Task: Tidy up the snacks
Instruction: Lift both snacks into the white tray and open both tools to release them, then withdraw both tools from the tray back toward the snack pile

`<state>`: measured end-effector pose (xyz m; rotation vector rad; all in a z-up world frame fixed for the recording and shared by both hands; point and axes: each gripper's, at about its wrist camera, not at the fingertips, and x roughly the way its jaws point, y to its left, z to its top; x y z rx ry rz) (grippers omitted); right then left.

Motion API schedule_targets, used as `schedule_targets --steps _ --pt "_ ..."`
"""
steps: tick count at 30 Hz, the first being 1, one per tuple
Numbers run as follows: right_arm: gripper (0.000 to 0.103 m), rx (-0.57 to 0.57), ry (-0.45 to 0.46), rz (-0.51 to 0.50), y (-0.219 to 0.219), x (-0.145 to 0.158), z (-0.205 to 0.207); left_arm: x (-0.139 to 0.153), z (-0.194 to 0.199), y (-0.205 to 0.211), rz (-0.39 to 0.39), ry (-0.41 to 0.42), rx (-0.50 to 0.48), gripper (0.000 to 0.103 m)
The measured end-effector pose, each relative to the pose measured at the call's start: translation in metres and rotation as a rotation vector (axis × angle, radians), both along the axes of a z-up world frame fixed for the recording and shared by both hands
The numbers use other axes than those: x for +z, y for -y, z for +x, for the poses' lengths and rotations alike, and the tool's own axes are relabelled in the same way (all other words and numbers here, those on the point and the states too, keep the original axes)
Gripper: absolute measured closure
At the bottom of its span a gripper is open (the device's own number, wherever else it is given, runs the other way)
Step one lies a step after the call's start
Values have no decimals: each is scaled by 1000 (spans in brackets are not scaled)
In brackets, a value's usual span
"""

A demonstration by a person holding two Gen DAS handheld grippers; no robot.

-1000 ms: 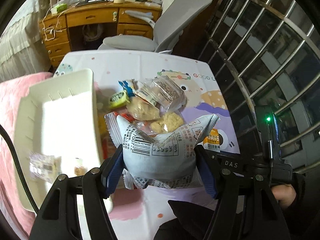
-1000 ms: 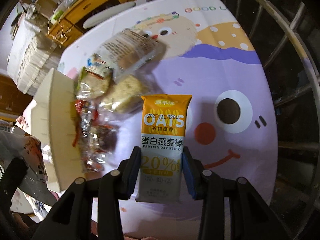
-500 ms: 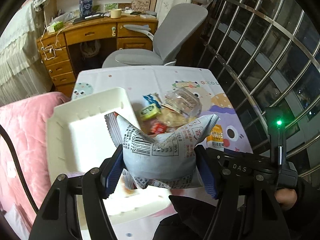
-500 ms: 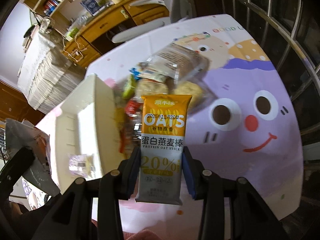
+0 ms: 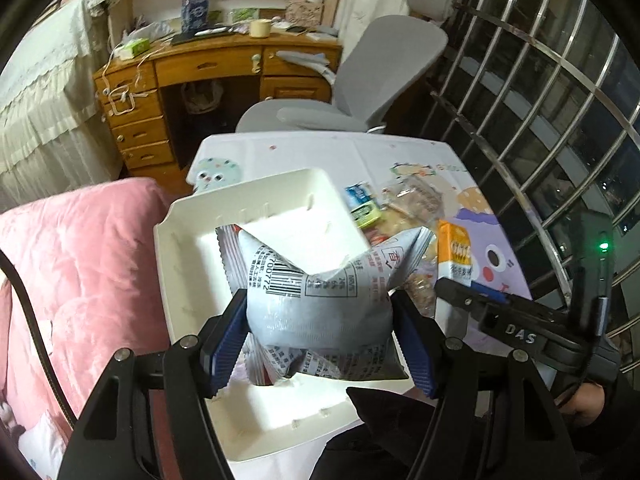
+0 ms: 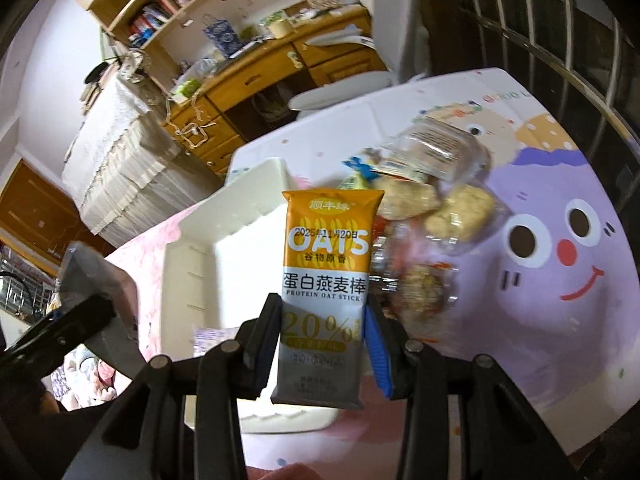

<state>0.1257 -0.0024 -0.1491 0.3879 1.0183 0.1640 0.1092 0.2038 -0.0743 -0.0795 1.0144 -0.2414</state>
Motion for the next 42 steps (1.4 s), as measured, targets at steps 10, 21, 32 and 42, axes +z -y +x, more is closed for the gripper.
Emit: schedule_targets --steps 10,21,32,42 --pt "62 171 70 -21 -67 10 2 -11 -6 -56 -49 -23 118 35" --pt "52 279 127 -99 -106 23 -3 -20 -14 -77 -47 -49 202 25" --pt "48 191 41 -63 -84 6 -12 -25 -19 -65 -39 -73 171 18" --pt "48 93 -56 -59 -50 -9 -33 -34 -26 -35 -67 -110 100 18"
